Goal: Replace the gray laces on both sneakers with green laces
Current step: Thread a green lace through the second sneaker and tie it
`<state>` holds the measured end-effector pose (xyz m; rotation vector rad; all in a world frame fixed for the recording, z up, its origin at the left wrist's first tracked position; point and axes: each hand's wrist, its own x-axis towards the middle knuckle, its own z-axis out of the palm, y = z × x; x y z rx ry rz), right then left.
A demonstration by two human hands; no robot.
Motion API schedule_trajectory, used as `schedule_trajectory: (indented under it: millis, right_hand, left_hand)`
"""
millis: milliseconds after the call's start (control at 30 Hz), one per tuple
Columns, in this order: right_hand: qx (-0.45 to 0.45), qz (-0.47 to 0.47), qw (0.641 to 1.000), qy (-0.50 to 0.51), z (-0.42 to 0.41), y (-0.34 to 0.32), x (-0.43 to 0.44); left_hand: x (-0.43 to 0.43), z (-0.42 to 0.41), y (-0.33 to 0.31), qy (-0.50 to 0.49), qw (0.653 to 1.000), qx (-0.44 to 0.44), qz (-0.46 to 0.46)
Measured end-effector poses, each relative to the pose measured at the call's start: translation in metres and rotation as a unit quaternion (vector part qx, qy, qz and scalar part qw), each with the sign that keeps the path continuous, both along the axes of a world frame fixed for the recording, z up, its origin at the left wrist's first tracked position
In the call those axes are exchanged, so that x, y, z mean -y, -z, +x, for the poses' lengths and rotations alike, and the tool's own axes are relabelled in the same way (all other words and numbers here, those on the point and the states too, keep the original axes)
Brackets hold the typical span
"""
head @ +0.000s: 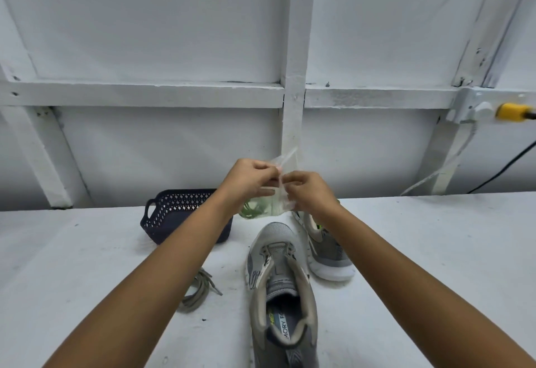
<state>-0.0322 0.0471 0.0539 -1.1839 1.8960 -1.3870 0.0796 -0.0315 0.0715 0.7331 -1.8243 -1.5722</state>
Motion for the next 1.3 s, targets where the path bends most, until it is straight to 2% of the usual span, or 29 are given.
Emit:
schedule_trajectory:
  millis: [67, 167, 233, 333, 433, 500, 567, 733, 833, 933, 1100, 1300]
  right_hand:
    - [0.128, -0.022, 0.991, -0.016, -0.002, 0.004, -0.002]
    - [0.248, -0.054, 0.967, -0.037, -0.01, 0.012, -0.007]
    - [0.301, -0.09, 0.948, -0.055, -0.016, 0.016, -0.01]
    - [0.388, -0.158, 0.904, -0.077, -0.027, 0.021, -0.008]
    - [0.454, -0.21, 0.861, -0.094, -0.033, 0.023, -0.004]
    - [0.441, -0.21, 0.869, -0.086, -0.033, 0.025, -0.004]
    - [0.394, -0.179, 0.9, -0.049, -0.031, 0.031, -0.004]
    - [0.296, -0.135, 0.946, -0.006, -0.022, 0.057, -0.004]
    - [0.29, -0.139, 0.947, 0.01, -0.012, 0.068, 0.001]
    - [0.284, -0.138, 0.949, 0.022, -0.005, 0.075, 0.004]
    - [0.224, -0.144, 0.964, -0.026, 0.004, 0.087, 0.001]
    - [0.21, -0.182, 0.959, -0.055, 0.005, 0.089, -0.001]
  left_hand:
    - [0.003, 0.001, 0.006, -0.006, 1.0, 0.017, -0.021]
    - [0.015, 0.006, 0.016, -0.128, 0.987, 0.042, -0.089]
    - [0.026, 0.011, 0.025, -0.19, 0.975, 0.069, -0.094]
    - [0.037, 0.017, 0.036, -0.164, 0.979, 0.122, -0.014]
    - [0.035, 0.021, 0.042, -0.088, 0.986, 0.094, 0.107]
    - [0.032, 0.021, 0.039, -0.082, 0.984, 0.033, 0.156]
    - [0.034, 0.021, 0.031, -0.11, 0.981, -0.009, 0.159]
    - [0.048, 0.028, 0.008, -0.141, 0.988, -0.026, 0.058]
    - [0.049, 0.028, -0.004, -0.145, 0.986, -0.063, 0.052]
    - [0.05, 0.031, -0.008, -0.138, 0.987, -0.062, 0.051]
    - [0.052, 0.036, -0.007, -0.162, 0.984, -0.078, -0.005]
    - [0.05, 0.036, 0.003, -0.111, 0.985, -0.132, 0.023]
